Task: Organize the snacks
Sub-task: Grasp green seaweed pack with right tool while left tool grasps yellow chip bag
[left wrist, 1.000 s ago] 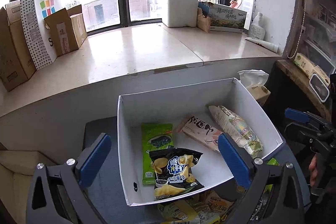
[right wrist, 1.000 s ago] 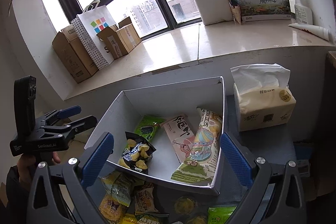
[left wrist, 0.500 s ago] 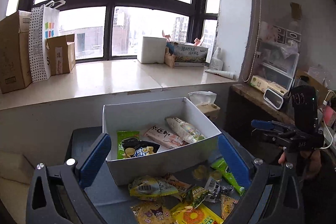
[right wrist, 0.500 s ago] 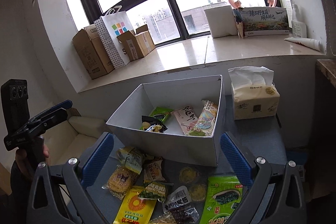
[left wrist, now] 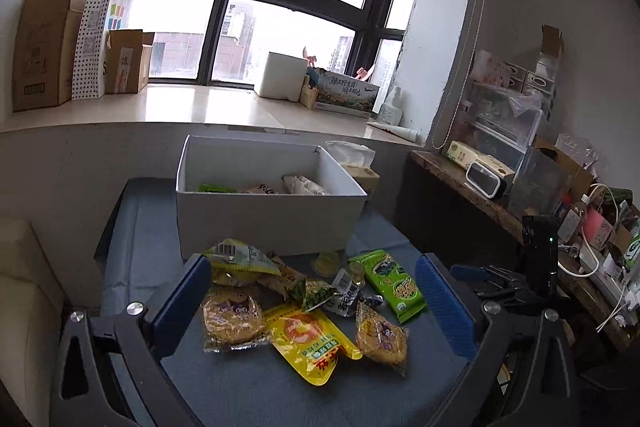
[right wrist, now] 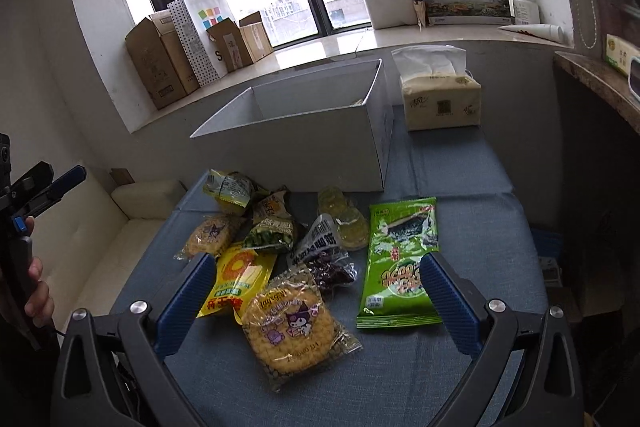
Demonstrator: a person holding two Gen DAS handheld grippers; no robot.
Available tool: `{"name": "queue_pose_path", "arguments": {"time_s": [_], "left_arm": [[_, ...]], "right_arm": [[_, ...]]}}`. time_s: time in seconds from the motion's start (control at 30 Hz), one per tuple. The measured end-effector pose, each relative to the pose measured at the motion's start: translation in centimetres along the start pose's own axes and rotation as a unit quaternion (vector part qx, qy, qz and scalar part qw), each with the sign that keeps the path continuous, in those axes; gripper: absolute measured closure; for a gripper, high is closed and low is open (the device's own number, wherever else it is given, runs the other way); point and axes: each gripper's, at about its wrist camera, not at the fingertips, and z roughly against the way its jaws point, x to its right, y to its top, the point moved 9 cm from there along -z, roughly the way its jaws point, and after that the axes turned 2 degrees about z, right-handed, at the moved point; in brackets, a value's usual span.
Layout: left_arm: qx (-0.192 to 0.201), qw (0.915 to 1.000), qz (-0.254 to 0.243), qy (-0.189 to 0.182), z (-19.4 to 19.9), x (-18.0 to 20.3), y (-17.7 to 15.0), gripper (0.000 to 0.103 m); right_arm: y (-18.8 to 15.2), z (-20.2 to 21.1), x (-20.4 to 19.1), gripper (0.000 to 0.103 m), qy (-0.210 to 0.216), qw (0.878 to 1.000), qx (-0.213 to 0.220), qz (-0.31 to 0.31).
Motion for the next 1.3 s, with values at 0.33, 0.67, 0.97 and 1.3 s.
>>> {"name": "queue_pose_path", "arguments": {"time_s": [0.33,0.67,0.97,1.3], "left_arm": [[-0.033,0.9993,0.019,0.007,-1.9,-1.3,-2.5,0.0],[-0.05,0.998,0.036,0.011,-2.8,-2.5,-3.7,0.0],[-0.07,0.9966,0.029,0.034,-4.2,-3.3,-4.5,0.0],[-0.126,0.9881,0.04,0.078,-11.0,-6.2,-3.9,0.0]], "right_arm": [[-2.4,-6.1,5.7,0.0,-0.113,0.99,-0.087,0.021],[-2.1,-11.6,7.9,0.0,-0.167,0.973,-0.149,0.062],[-2.6,-10.0,7.4,0.037,-0.121,0.981,-0.142,0.049],[-0.7,-2.3,7.4,0.037,-0.076,0.996,-0.044,-0.025]]}}
